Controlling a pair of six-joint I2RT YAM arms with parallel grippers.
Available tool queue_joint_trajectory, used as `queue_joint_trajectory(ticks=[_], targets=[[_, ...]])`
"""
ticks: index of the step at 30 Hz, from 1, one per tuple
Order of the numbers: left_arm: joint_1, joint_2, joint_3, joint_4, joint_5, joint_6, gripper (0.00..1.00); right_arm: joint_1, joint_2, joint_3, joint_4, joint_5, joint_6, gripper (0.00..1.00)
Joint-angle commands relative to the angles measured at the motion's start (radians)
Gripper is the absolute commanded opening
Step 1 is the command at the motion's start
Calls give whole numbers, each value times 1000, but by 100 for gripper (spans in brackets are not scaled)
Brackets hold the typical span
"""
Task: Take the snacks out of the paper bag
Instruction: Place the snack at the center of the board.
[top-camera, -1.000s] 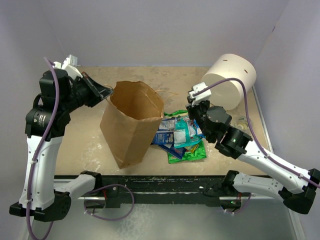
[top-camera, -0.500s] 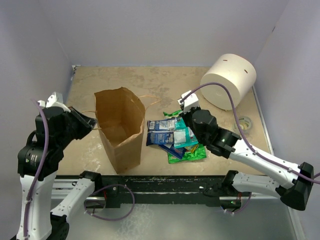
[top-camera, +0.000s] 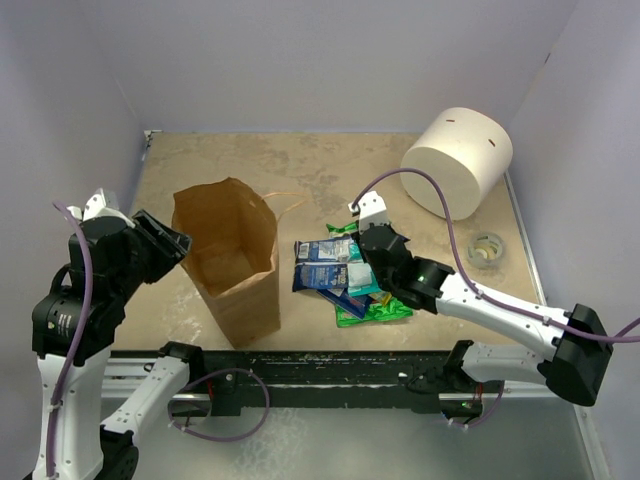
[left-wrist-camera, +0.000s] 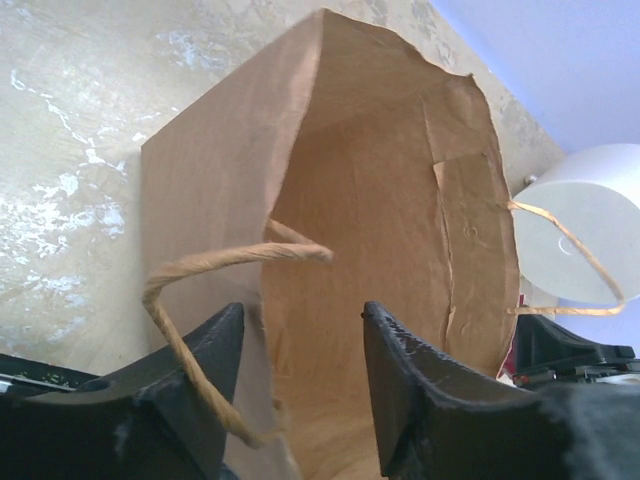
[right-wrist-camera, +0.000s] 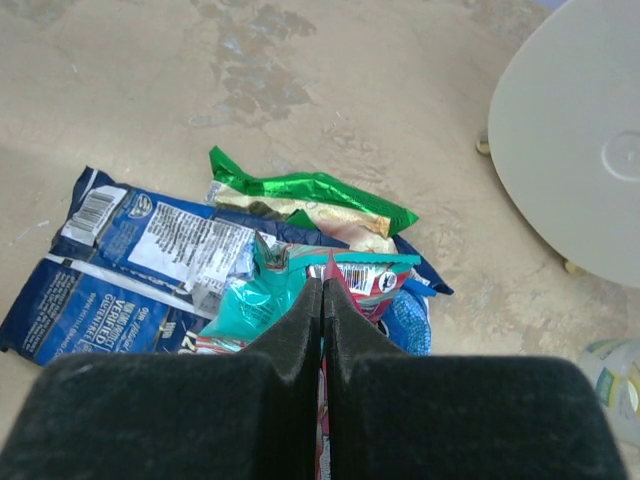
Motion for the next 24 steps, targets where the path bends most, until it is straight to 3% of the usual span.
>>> queue_joint_trajectory(ticks=[1, 7, 13, 18, 24], targets=[[-3, -20, 50, 0, -52, 11, 61, -5, -6, -25, 27, 52, 79, 0], [-3, -19, 71, -4, -74, 21, 73, -5, -14, -71, 35, 54, 101, 0], [-3, -7, 103, -7, -82, 37, 99, -5, -4, -103, 62, 60, 111, 0], [-3, 22, 167, -35, -131, 68, 99, -5, -10, -105, 54, 46, 123, 13], [-3, 37, 247, -37, -195, 126, 99, -5, -44, -74, 18, -14, 89, 35]])
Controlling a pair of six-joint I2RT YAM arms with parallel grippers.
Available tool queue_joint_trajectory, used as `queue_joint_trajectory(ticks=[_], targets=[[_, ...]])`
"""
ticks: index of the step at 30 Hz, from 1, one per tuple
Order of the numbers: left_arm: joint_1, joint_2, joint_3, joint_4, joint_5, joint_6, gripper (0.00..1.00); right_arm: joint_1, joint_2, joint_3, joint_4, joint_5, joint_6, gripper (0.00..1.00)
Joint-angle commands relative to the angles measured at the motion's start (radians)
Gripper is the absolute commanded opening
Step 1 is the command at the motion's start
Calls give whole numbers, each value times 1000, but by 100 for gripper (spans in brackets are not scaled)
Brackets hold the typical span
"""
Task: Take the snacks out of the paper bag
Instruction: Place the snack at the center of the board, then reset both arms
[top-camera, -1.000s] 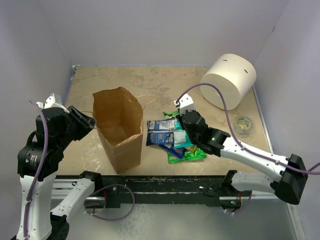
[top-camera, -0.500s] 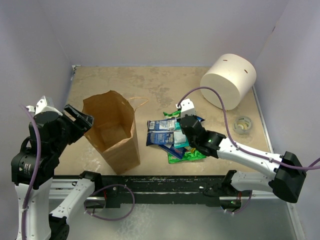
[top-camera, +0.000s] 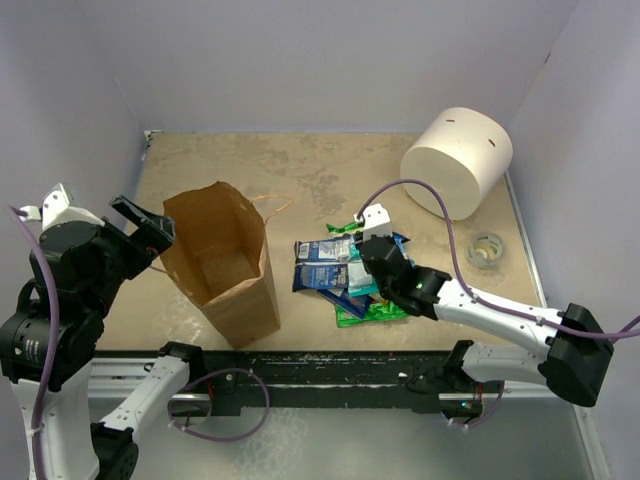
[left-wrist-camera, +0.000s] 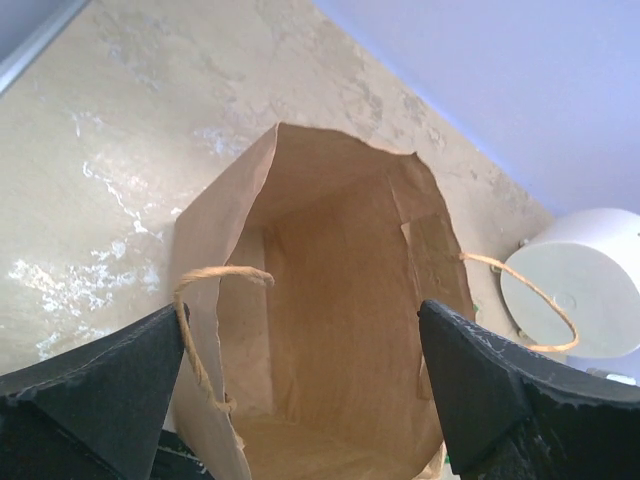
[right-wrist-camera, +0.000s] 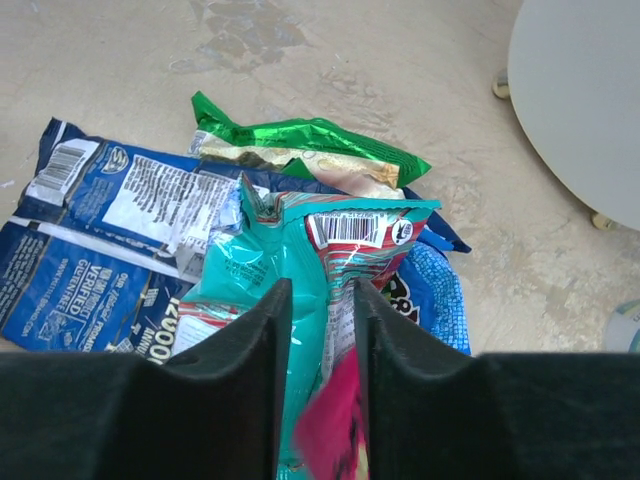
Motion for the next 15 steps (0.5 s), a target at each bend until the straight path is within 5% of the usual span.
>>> queue_joint_trajectory(ticks=[1, 12, 15], targets=[[-3, 20, 81, 8, -79, 73, 99, -5, -51, 45, -11, -41, -7, 37], [-3, 62, 190, 94, -124, 229, 99, -5, -111, 227, -53, -85, -123, 80], [-3, 78, 210, 113, -115, 249, 99, -5, -105, 273, -54, -75, -116, 100]])
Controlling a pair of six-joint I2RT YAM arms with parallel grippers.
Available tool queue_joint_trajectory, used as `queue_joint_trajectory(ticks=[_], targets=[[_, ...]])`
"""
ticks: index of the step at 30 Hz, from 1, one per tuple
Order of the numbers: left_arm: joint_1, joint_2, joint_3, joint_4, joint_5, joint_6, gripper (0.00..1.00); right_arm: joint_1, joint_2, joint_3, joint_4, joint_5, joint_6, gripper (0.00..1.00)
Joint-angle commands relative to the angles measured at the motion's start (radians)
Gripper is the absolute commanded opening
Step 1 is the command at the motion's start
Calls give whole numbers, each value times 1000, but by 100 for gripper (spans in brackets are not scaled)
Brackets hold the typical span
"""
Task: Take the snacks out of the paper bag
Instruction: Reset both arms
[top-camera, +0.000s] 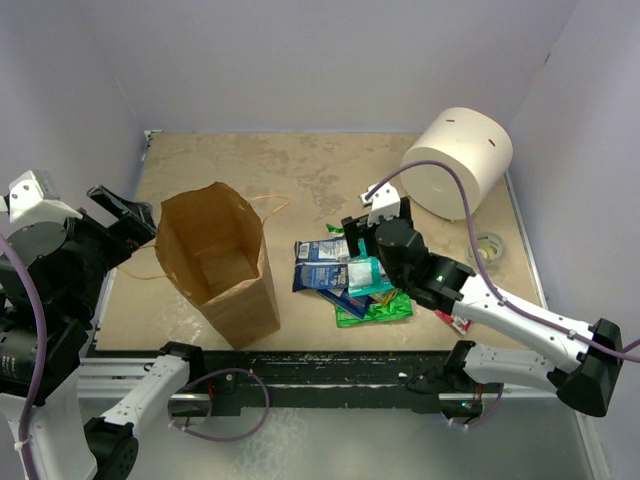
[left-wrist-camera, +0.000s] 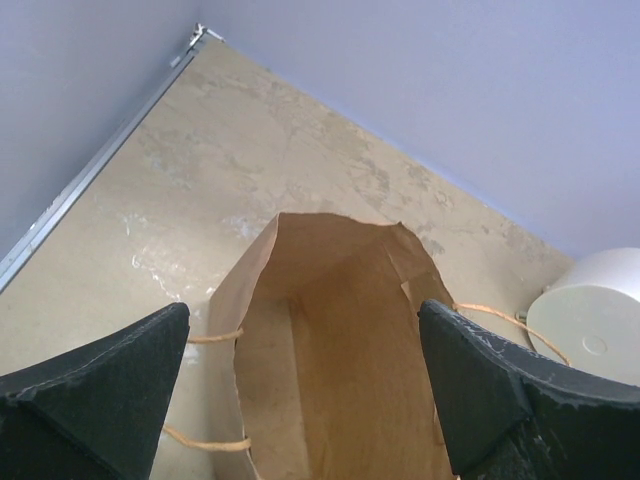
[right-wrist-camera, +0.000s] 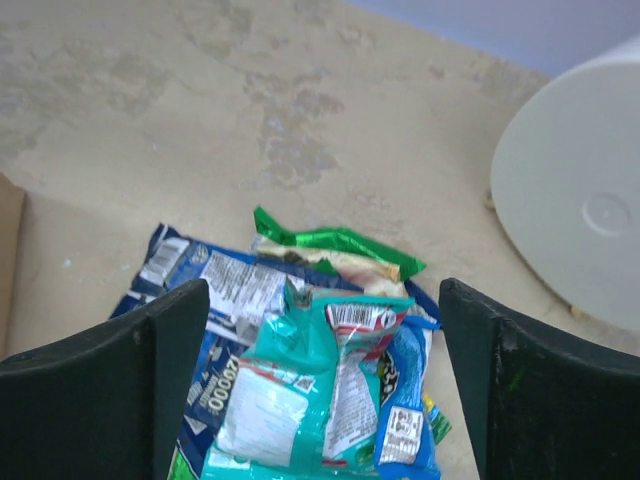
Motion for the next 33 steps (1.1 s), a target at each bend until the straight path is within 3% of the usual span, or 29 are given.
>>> queue_joint_trajectory(ticks=[1, 9, 15, 23, 33], targets=[[-3, 38, 46, 84, -5, 77, 99, -5, -7, 112, 5, 11, -18, 100], [-3, 64, 94, 213, 71, 141, 99, -5, 129, 518, -329, 135, 93, 100], [-3, 91, 134, 283, 87, 201, 99, -4, 120, 686, -353, 193, 41, 100], [-3, 82, 154, 303, 95, 216, 99, -4, -69, 680, -292, 206, 40, 99], [-3, 17, 73, 306, 184, 173, 99, -4, -303, 602, -472, 228, 291, 99]])
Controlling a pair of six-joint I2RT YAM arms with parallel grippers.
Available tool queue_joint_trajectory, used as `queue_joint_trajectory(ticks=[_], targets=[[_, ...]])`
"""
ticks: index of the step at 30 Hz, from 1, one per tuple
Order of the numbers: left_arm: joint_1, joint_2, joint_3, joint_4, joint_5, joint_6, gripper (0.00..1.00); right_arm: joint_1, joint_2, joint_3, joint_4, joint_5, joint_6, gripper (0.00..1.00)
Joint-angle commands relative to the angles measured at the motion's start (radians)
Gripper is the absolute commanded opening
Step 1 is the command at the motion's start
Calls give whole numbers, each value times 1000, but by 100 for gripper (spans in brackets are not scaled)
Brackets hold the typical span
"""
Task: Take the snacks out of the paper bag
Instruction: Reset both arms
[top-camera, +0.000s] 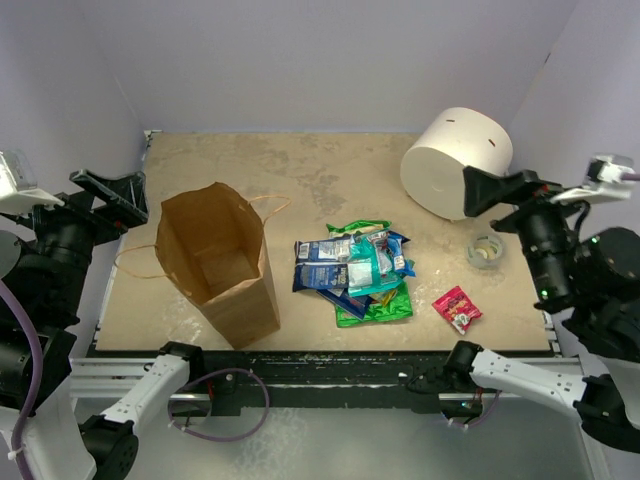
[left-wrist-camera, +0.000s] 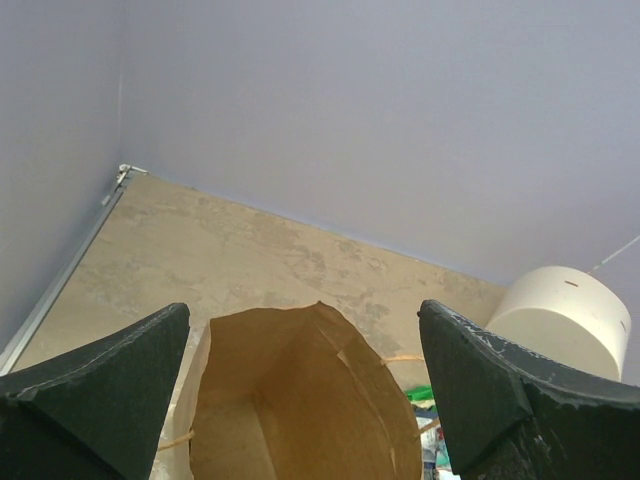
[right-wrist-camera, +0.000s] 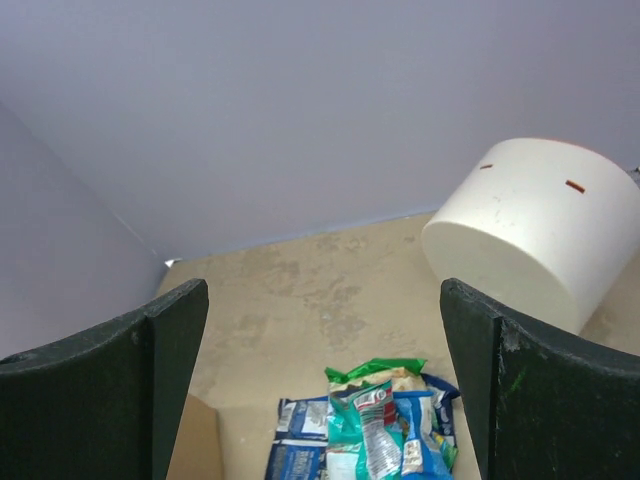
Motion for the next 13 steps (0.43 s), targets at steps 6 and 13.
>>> queue_joint_trajectory(ticks=[6, 13], targets=[[-3, -20, -27, 57, 117, -7, 99, -4, -52, -27, -177, 35, 214, 100], [-3, -39, -31, 52, 147, -20, 99, -3, -20, 29, -234, 33, 239, 99]])
